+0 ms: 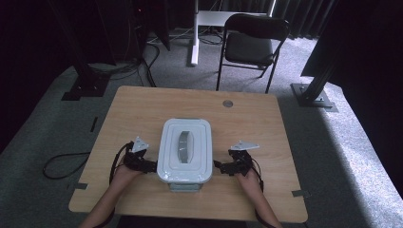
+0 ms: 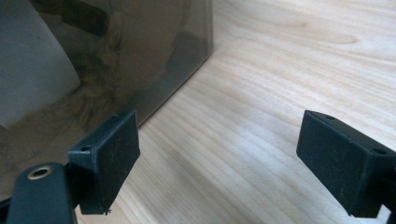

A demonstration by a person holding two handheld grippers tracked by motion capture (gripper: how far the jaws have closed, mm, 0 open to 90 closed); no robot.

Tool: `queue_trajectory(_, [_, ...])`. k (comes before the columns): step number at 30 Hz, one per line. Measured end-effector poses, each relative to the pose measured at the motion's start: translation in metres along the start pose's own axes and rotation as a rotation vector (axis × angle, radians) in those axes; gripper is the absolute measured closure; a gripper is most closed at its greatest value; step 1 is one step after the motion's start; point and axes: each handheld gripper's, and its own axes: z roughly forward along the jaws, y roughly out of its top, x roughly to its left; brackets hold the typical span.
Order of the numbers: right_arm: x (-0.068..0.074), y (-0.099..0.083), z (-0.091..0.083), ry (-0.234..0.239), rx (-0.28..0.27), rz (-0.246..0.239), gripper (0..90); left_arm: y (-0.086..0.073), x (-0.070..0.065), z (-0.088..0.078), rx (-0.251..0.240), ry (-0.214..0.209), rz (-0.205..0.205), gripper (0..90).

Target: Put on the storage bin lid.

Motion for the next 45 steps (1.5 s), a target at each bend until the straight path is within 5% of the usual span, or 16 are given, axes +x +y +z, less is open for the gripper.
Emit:
queue_trajectory(11, [-0.008, -0.01, -0.015, -0.099, -0.076, 0.033, 12.4, -0.012, 0.006, -0.013, -0.016, 0.015, -0.023, 1.4])
queue_trajectory(45, [-0.043, -0.065, -0.071, -0.319, -0.09, 0.164, 12.2, -0.058, 0.026, -0.037, 0.01, 0.106, -0.093, 1.4])
